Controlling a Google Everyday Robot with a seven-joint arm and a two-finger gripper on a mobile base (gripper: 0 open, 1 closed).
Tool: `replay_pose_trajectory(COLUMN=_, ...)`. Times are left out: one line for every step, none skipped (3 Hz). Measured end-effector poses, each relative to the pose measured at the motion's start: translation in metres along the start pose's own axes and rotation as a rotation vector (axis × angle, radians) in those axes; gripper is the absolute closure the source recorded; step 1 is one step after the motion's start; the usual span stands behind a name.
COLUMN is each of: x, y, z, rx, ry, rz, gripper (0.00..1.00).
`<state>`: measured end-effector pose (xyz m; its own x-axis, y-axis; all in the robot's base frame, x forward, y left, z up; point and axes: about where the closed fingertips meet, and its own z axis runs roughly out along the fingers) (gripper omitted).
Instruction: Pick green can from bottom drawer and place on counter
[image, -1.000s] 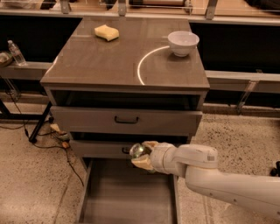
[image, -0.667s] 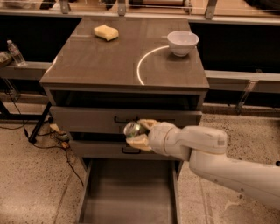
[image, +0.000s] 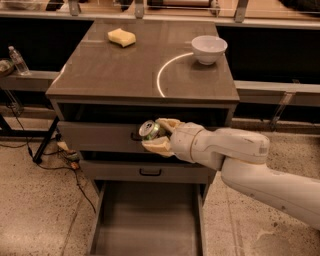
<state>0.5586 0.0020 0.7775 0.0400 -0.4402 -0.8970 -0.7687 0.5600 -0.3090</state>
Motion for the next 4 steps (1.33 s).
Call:
replay_pose_trajectory(x=-0.033, y=-0.018, z=-0.004, rx=0.04, ry=-0.079, rz=0.004, gripper=1.0)
replay_pose_trajectory(x=-0.085, y=-0.051, z=-0.01, rx=0.087, ry=-0.2, rz=0.021, gripper=1.0)
replay_pose_trajectory(x=-0.14, y=-0.09, z=-0.017, rx=0.135, ry=-0.317, rz=0.023, gripper=1.0)
replay_pose_trajectory(x=-0.184, y=-0.118, z=-0.021, rx=0.171, ry=-0.397, rz=0.005, gripper=1.0)
